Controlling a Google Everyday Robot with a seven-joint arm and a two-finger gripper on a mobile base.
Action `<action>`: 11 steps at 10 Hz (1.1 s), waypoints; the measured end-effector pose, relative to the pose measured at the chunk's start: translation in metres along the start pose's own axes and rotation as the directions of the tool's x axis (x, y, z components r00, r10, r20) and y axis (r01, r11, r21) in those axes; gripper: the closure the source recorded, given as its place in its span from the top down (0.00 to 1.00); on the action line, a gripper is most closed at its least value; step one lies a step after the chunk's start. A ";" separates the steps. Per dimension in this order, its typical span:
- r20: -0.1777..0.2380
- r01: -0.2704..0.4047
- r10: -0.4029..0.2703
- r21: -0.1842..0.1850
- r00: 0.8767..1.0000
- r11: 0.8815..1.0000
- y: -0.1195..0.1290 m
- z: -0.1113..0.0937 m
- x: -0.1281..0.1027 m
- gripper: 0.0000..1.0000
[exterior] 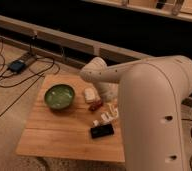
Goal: Stand the bottle upright
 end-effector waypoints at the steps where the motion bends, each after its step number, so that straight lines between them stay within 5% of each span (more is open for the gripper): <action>1: 0.024 0.054 -0.054 0.008 0.998 0.998 -0.001 0.008 -0.010 0.65; 4: 0.131 0.168 -0.170 0.024 0.977 0.985 -0.013 0.023 -0.024 0.65; 9: 0.224 0.272 -0.269 0.015 0.937 0.962 -0.021 0.029 -0.027 0.65; 11: 0.250 0.314 -0.300 -0.017 0.920 0.949 -0.018 0.033 -0.035 0.65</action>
